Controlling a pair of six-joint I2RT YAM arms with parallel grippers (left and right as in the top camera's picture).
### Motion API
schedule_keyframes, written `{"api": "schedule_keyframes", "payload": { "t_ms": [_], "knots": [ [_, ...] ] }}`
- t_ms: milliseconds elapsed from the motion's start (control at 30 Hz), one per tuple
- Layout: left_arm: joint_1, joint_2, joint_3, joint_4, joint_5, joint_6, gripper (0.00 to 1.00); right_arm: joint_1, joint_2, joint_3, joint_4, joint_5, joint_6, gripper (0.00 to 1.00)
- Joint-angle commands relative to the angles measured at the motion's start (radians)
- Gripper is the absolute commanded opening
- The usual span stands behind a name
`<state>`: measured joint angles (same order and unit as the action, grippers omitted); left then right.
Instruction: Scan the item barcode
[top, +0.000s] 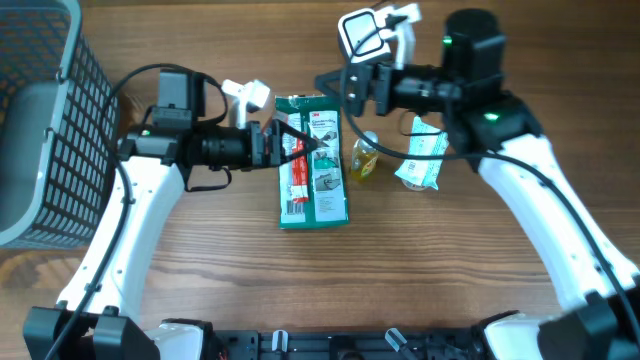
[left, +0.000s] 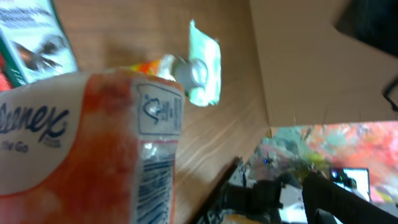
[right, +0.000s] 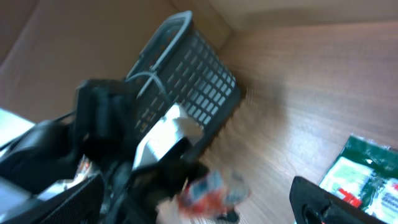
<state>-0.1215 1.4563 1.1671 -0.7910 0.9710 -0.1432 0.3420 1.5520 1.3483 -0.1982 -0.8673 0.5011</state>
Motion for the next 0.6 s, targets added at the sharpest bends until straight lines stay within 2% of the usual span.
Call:
{"api": "schedule_keyframes", "payload": {
  "t_ms": [0,100,200,433,500,533,567],
  "knots": [
    [-0.047,-0.014,0.014,-0.003,0.027,0.005,1.00,0.056,0.091,0.004,0.039,0.069,0.077,0.95],
    [-0.064,-0.014,0.014,0.003,0.023,0.009,1.00,0.098,0.160,0.004,0.064,0.142,0.048,0.93],
    [-0.064,-0.014,0.014,0.023,-0.011,0.009,1.00,0.100,0.192,0.002,0.043,0.117,0.051,0.67],
    [-0.064,-0.014,0.014,0.056,-0.056,0.008,1.00,0.122,0.192,0.001,-0.068,0.107,0.055,0.67],
    [-0.064,-0.014,0.014,0.068,-0.056,0.008,1.00,0.155,0.192,0.001,-0.056,0.101,0.106,0.67],
    [-0.064,-0.014,0.014,0.070,-0.056,0.009,1.00,0.163,0.192,0.001,-0.053,0.100,0.113,0.64],
    [-0.064,-0.014,0.014,0.070,-0.056,0.008,1.00,0.164,0.192,0.001,-0.054,0.080,0.128,0.40]
  ]
}}
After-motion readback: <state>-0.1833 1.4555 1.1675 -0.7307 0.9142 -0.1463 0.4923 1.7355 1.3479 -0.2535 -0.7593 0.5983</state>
